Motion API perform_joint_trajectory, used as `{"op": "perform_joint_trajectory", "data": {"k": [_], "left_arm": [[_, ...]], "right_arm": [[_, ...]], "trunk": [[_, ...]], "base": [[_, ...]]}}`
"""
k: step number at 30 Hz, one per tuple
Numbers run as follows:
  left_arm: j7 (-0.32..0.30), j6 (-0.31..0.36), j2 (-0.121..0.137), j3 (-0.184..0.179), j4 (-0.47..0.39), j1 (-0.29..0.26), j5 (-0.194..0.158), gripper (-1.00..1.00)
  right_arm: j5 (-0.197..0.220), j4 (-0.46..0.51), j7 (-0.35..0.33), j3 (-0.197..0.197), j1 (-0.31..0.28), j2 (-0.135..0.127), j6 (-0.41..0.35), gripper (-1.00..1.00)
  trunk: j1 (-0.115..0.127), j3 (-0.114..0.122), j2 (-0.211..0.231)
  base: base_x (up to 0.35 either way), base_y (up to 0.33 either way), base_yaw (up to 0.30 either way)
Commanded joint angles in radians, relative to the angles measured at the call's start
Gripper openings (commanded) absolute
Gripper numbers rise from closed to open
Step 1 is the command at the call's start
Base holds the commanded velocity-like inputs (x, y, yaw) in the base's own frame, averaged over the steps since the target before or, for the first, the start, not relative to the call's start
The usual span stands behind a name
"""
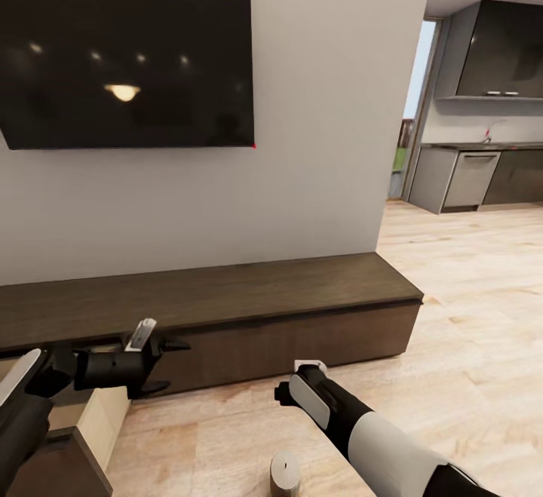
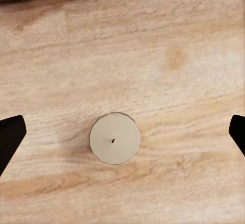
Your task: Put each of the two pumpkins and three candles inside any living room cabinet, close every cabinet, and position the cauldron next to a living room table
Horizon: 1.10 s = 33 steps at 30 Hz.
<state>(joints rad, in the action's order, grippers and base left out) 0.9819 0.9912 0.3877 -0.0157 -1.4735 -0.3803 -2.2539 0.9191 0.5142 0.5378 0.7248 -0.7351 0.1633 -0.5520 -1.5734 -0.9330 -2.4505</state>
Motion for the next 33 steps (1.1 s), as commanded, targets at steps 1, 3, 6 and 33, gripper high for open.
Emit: {"op": "perform_joint_trajectory", "data": {"k": [1, 3, 6, 33], "left_arm": [[0.010, 0.000, 0.001, 0.000, -0.001, 0.002, -0.016, 1.00], [0.011, 0.000, 0.002, 0.000, 0.001, 0.017, -0.089, 1.00], [0.013, 0.000, 0.003, 0.002, 0.002, 0.046, -0.102, 1.00], [0.012, 0.001, 0.017, -0.063, -0.010, 0.102, -0.102, 1.00]], "right_arm": [[0.009, 0.001, 0.008, 0.007, -0.001, -0.001, -0.001, 1.00], [0.009, 0.001, 0.008, 0.007, -0.001, -0.001, -0.001, 1.00], [0.009, 0.001, 0.008, 0.008, -0.001, -0.001, 0.000, 1.00], [0.009, 0.001, -0.004, 0.008, -0.001, -0.001, 0.000, 1.00]], "trunk": [[0.000, -0.001, 0.000], [0.000, -0.001, 0.000], [0.000, -0.001, 0.000], [-0.029, -0.046, -0.051]], "base": [[0.000, 0.000, 0.000], [0.000, 0.000, 0.000], [0.000, 0.000, 0.000], [0.000, 0.000, 0.000]]}}
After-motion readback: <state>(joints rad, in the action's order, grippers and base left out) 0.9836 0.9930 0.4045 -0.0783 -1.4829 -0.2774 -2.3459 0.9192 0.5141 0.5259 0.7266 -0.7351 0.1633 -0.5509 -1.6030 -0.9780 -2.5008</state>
